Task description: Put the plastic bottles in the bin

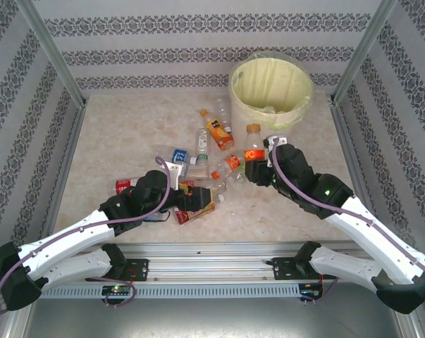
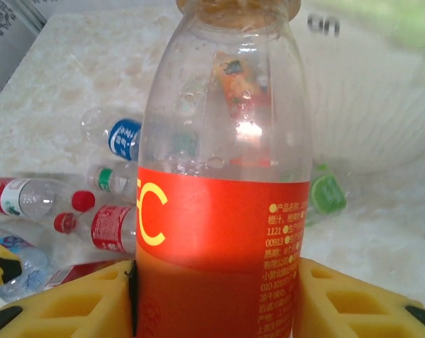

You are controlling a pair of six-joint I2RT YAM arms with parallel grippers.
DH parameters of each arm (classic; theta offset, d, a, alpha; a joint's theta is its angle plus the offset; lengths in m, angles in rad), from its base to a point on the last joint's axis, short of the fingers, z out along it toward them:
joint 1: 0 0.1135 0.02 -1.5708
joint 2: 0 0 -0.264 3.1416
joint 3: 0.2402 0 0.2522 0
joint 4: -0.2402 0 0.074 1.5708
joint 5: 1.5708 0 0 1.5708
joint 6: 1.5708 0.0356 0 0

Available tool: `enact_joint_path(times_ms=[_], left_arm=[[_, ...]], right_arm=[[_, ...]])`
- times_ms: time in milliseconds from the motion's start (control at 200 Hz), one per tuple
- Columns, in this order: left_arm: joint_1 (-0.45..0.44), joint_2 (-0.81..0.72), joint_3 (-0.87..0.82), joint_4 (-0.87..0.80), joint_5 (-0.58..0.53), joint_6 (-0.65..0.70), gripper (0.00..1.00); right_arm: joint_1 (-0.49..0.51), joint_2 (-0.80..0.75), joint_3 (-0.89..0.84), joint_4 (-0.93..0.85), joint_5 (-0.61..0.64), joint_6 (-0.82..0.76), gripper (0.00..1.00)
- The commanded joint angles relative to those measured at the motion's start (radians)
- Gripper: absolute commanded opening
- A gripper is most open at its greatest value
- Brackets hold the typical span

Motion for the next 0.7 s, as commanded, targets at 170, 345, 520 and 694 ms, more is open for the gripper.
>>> enact_joint_path(times_ms=[170, 345, 520, 694], left_arm=[[-0.016, -0.013, 0.007, 0.084, 0.026, -0.017, 1.0], [-0.015, -0.014, 0.006, 0.093, 0.042, -0.013, 1.0], [-0.016, -0.009, 0.014, 0.093, 0.042, -0.01, 1.0], [-0.016, 0.007, 0.023, 0.093, 0.045, -0.011, 1.0]], right_arm=[[-0.106, 0.112, 0.283, -0.048, 0.031, -0.176, 0.51], [-0.247, 0.207, 0.434, -0.035, -0.062, -0.223, 0.5], [-0.402, 0.336, 0.587, -0.033, -0.195, -0.234, 0.5], [-0.511, 0.482, 0.739, -0.054, -0.31, -0.225, 0.49]])
